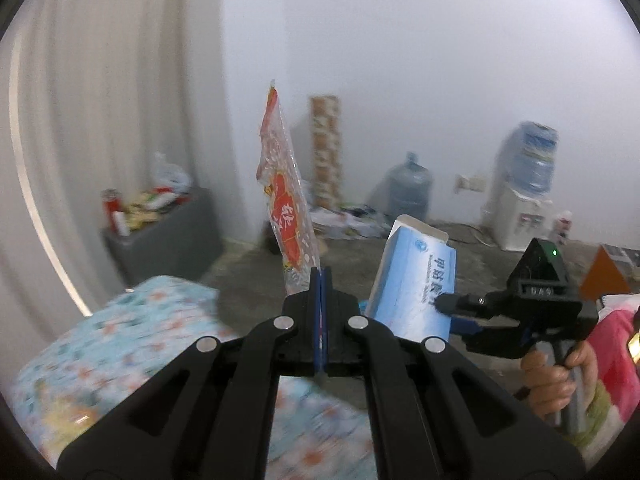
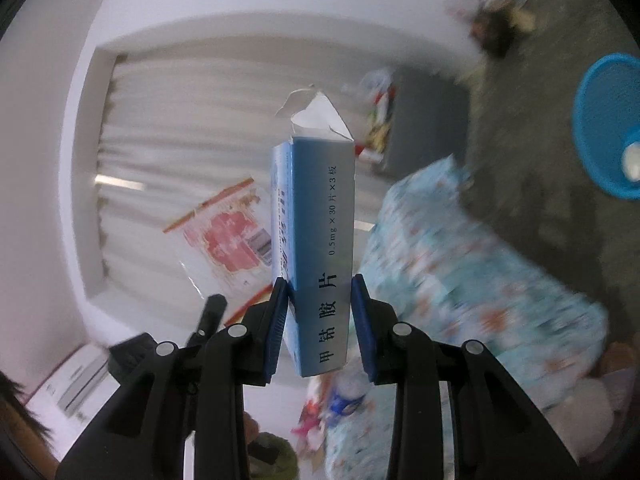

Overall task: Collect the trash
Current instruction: 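Carry bag and box over the wastebasket and open both tools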

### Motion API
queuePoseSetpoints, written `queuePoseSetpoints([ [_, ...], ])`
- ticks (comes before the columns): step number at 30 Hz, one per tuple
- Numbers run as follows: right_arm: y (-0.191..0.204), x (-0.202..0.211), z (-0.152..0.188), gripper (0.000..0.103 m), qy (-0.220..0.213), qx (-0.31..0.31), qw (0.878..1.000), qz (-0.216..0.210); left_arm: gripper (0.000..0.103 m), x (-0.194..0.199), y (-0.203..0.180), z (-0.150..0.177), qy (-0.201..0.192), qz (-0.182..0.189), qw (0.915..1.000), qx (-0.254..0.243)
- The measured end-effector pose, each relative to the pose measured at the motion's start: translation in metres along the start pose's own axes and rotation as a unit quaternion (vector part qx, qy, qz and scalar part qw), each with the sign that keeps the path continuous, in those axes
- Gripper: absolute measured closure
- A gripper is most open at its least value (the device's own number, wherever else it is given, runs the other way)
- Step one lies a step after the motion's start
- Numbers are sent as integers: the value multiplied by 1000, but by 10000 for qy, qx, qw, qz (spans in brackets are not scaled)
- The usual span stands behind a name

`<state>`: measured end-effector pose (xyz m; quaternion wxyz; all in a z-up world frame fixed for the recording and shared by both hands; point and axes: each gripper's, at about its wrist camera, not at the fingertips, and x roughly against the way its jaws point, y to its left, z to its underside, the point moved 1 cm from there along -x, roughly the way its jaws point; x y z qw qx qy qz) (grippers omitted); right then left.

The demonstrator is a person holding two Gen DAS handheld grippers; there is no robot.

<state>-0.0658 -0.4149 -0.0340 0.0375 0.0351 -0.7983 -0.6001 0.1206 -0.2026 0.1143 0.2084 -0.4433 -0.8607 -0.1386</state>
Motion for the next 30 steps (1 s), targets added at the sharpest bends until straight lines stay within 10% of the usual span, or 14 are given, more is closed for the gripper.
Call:
queuePoseSetpoints([
  [9,-94,50,-60,71,-982,-414,9817,1581,103,-207,-53,2,1525,1267,9797,290],
  [17,-187,30,-113,69,-947,-916,9558,2629,103,-374,-86,43,2605,1406,9545,343],
  [19,-220,22,-130,58,-891,-1083,9481,2854,95,-404,-92,50,2748,1421,9502,375],
  [20,-234,22,-133,48,-906,-1181,9441,2941,75,-422,-92,59,2903,1370,9461,432],
  [24,-279,21,-136,47,-893,-1598,9178,3523,61,-450,-90,77,3082,1042,9438,586],
  [30,-263,30,-114,46,-1138,-1304,9207,3499,57,-416,-85,73,2744,1100,9535,591],
])
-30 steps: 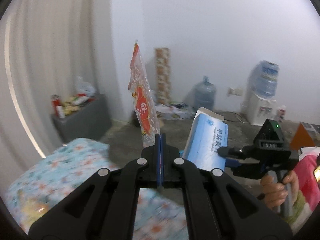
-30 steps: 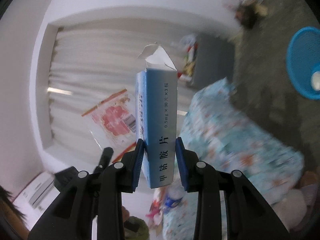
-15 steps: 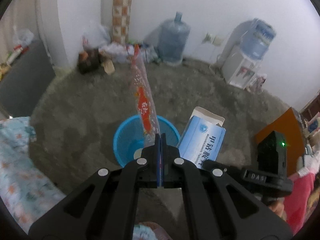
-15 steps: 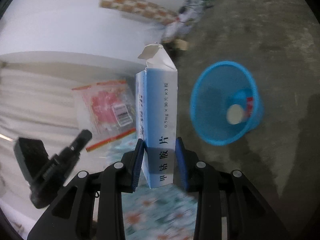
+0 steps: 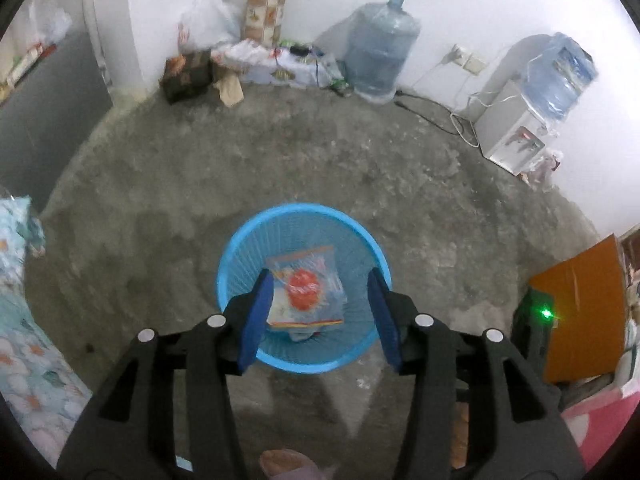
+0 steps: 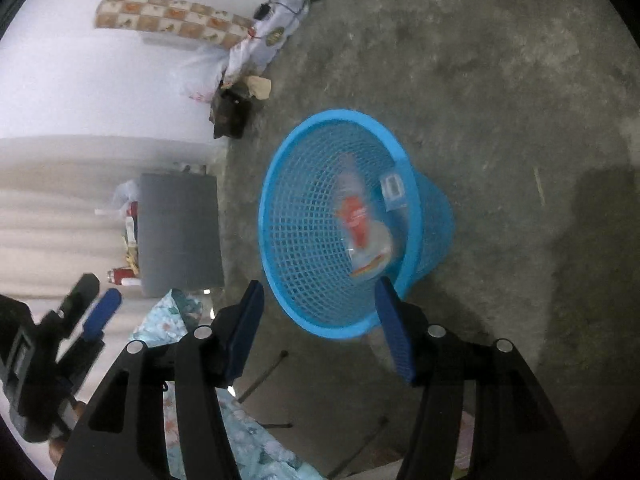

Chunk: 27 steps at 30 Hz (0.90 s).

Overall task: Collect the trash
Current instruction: 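Carry bag and box over the wastebasket and open both tools, then move both tools back over the bed toward the yellow snack packet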

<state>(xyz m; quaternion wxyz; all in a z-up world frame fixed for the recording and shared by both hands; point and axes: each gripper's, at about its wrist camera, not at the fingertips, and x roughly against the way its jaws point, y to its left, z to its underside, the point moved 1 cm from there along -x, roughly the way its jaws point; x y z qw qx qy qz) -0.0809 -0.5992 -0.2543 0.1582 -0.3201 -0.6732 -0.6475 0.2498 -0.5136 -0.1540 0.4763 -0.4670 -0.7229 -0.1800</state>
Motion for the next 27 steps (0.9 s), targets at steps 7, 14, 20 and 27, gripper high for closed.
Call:
queuePoseSetpoints([
  [7,40,42,28,38,-293,475,9984,40,45,94,-27,6,-747,1,9972,-91],
  [14,115,99,77,29,-555,1557,9860,-225,28,220,-41,48,-1544,-150,9878,-102],
  [20,171,130,129,27,-388,2402,9691,-395,21,308,-28,110,-2016,-439,9784,110],
  [27,218,148,196,26,-1,3310,9424,-470,20,393,0,194,-2362,-900,9670,331],
])
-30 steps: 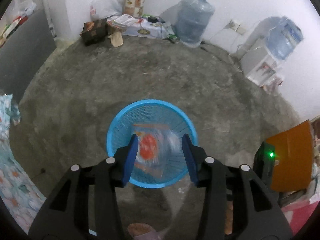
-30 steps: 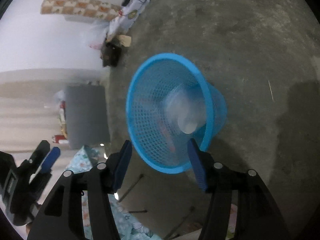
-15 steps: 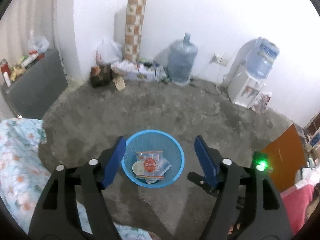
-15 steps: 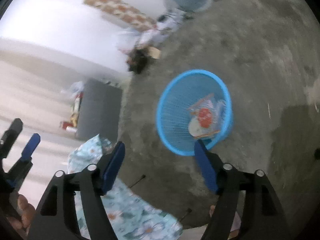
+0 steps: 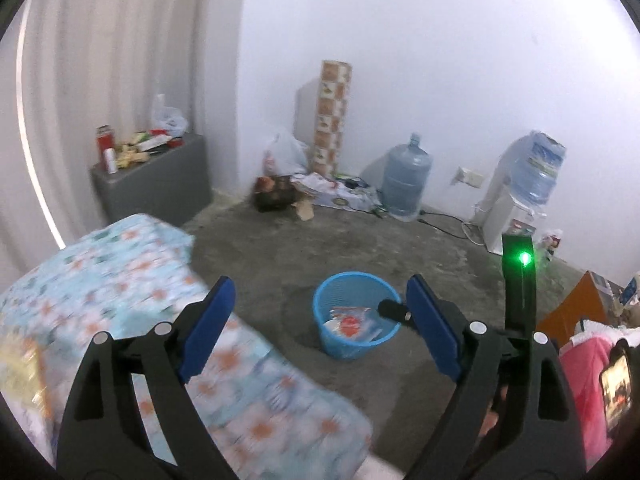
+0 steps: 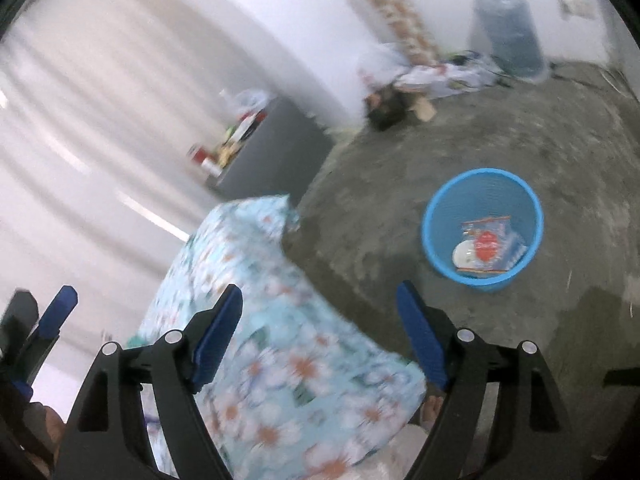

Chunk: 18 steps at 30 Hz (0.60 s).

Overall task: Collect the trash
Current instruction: 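Move both tools back over the bed toward the yellow snack packet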

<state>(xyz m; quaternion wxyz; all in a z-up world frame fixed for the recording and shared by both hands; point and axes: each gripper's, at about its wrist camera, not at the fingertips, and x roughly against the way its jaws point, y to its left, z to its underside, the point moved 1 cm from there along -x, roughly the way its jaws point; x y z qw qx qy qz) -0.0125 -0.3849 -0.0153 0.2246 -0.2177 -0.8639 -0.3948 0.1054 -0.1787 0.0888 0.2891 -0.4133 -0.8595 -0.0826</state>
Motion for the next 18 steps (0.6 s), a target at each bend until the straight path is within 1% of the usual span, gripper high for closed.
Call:
queuePoseSetpoints([
  [8,63,8,27,26,288,681,9969,-258,20,88,52,48,-250,-376,9985,303],
  [13,91,7,42,26,523,951,9930,-466,20,124,79,72,-459,-680,9956,444],
  [18,120,3,60,26,772,1208,9872,-694,20,158,109,95,-594,-1061,9901,704],
])
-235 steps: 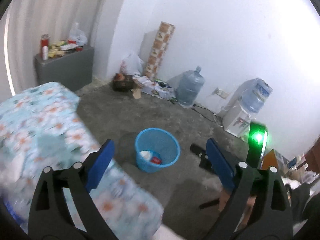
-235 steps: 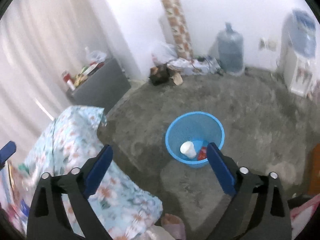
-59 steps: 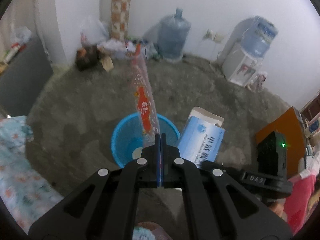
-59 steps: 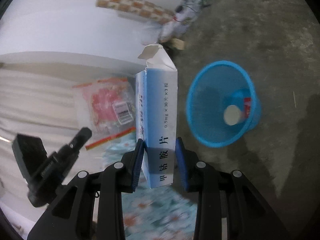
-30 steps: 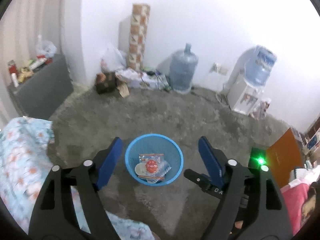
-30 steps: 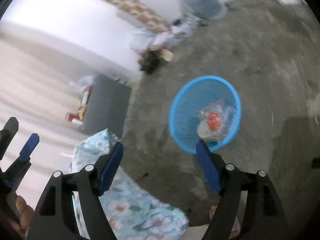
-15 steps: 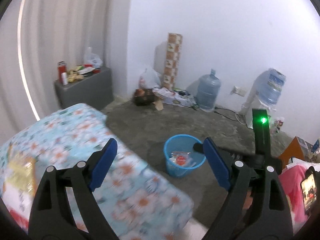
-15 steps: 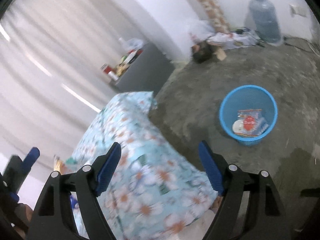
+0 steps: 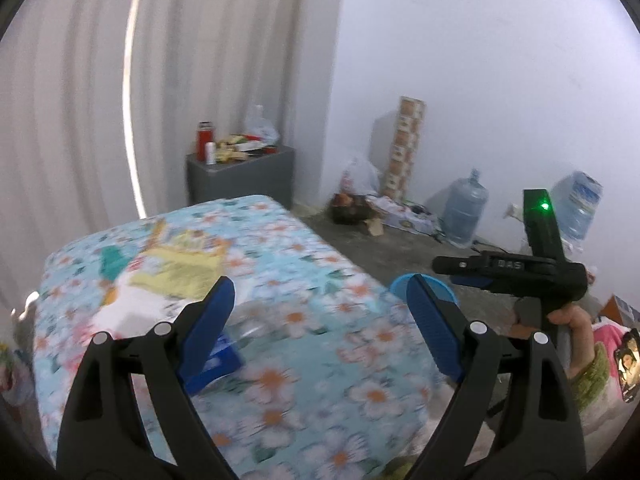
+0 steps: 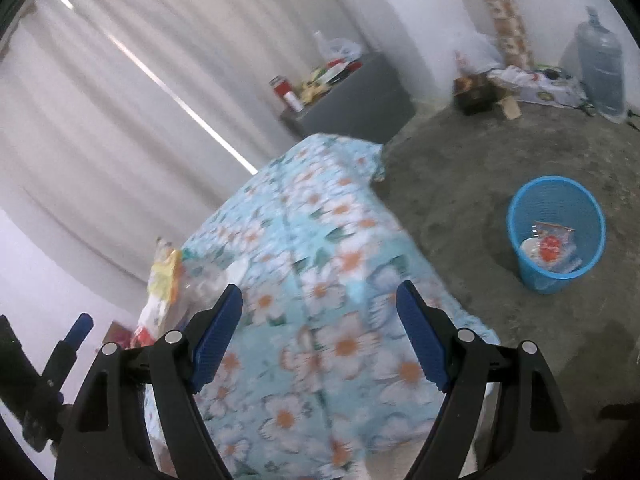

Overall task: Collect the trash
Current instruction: 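Move both tools back over the bed toward the yellow snack packet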

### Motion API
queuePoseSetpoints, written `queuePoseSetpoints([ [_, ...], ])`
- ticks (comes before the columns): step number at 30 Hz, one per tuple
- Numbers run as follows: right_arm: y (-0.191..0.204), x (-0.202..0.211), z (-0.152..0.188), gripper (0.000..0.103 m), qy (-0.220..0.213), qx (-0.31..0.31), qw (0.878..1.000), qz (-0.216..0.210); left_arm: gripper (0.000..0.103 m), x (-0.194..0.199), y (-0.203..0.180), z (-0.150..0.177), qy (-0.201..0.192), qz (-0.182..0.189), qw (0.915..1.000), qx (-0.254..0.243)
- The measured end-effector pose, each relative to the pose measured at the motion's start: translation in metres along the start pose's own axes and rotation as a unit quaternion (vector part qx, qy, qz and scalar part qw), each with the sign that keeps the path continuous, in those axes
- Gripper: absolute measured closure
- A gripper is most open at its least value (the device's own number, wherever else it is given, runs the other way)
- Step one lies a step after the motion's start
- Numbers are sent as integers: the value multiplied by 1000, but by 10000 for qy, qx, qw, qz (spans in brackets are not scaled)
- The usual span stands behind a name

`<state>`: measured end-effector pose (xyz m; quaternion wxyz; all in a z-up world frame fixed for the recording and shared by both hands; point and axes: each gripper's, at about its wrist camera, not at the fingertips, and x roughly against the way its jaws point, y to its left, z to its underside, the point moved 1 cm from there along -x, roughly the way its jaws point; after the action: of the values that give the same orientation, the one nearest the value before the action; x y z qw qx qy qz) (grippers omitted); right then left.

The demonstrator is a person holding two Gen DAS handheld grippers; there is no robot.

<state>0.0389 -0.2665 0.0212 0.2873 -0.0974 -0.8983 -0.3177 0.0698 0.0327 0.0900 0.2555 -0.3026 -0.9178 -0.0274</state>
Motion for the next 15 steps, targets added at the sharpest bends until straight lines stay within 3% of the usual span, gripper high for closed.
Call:
queuePoseSetpoints([
  [10,31,-33,18,26,619,-42,9942,-878,20,33,56,24,-70,-617,9966,540],
  [15,48,-53,25,26,902,-93,9887,-1196,20,33,68,38,-15,-777,9957,512],
])
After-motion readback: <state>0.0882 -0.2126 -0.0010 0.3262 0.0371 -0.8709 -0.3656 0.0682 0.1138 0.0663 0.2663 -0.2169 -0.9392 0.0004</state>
